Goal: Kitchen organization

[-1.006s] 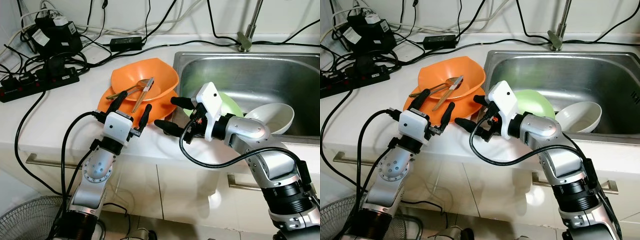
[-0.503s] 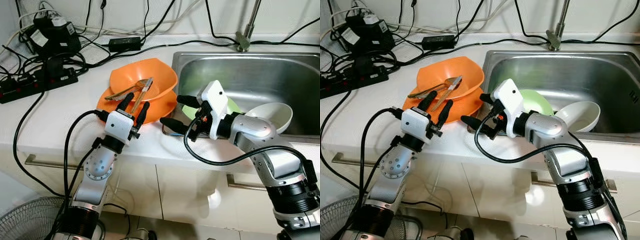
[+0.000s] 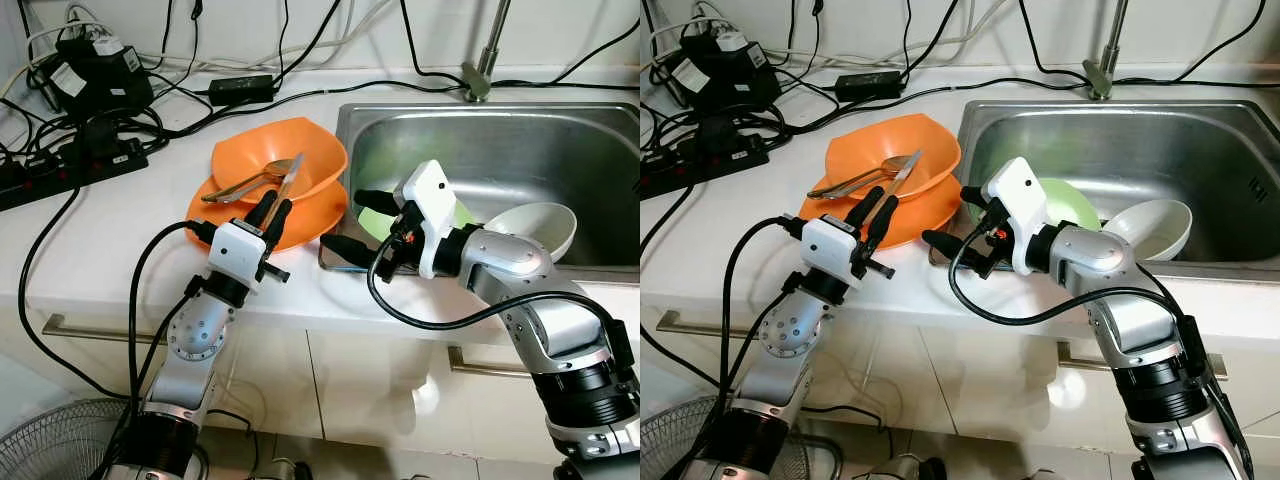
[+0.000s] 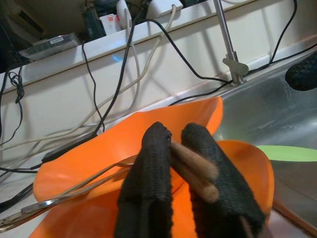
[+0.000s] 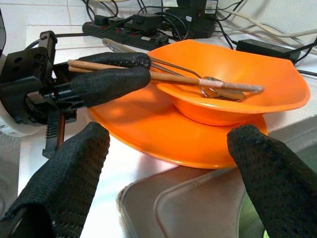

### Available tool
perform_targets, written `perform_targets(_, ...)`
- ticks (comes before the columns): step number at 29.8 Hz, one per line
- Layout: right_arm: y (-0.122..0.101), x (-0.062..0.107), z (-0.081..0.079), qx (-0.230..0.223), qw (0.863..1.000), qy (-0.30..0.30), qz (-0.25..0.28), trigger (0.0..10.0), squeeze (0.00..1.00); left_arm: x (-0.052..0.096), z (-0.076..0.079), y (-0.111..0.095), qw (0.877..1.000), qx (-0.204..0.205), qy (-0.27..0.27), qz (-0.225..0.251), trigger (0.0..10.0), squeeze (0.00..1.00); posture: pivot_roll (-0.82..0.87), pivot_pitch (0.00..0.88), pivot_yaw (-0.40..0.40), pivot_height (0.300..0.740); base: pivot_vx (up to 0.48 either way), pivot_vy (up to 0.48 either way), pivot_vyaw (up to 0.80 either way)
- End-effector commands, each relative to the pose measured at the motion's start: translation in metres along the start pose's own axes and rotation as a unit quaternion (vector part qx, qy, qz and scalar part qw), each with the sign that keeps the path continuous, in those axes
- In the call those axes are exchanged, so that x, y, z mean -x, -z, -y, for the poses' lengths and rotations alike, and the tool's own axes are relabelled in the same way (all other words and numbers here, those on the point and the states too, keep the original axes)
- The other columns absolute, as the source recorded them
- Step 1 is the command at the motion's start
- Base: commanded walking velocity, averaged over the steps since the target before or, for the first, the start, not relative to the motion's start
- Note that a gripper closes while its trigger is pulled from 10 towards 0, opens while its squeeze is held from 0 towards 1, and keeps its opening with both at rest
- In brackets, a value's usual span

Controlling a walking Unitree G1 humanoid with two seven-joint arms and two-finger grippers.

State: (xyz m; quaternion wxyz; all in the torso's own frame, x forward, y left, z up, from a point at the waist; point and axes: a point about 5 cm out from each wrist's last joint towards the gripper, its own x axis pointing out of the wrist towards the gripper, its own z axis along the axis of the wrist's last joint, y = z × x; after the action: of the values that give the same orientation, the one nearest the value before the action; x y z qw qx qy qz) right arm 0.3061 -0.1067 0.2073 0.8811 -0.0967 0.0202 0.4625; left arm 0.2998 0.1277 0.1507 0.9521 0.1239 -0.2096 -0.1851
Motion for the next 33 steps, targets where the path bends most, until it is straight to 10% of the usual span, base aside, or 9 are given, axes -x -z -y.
perform_targets(1, -0.007, -0.001, -0.002, 0.006, 1.0, -0.004, 0.012, 10.0, 0.0, -0.002, -0.006, 0.001, 1.0, -0.006, -0.003, -0.002, 0.0, 0.0, -0.05, 0.057, 0.131, 0.74, 0.0, 0.0, 0.0)
perform_targets(10, -0.007, -0.002, -0.002, 0.007, 1.0, -0.003, 0.014, 10.0, 0.0, -0.002, -0.009, -0.002, 1.0, -0.015, -0.007, 0.004, 0.0, 0.0, -0.05, 0.052, 0.132, 0.74, 0.0, 0.0, 0.0)
perform_targets(24, -0.016, -0.005, 0.025, -0.056, 0.992, 0.095, 0.065, 10.0, 0.0, -0.042, -0.03, -0.08, 0.99, 0.006, -0.031, 0.136, 0.0, 0.0, -0.04, 0.054, 0.131, 0.74, 0.0, 0.0, 0.0)
perform_targets(28, -0.022, -0.001, 0.047, -0.159, 0.963, 0.176, 0.129, 10.0, 0.0, -0.051, -0.036, -0.092, 0.976, 0.161, -0.06, 0.135, 0.0, 0.0, -0.04, 0.054, 0.13, 0.74, 0.0, 0.0, 0.0)
perform_targets(33, -0.022, -0.002, 0.054, -0.261, 0.928, 0.196, 0.181, 10.0, 0.0, -0.054, -0.036, -0.078, 0.927, 0.359, -0.058, 0.096, 0.0, 0.0, -0.04, 0.052, 0.13, 0.74, 0.0, 0.0, 0.0)
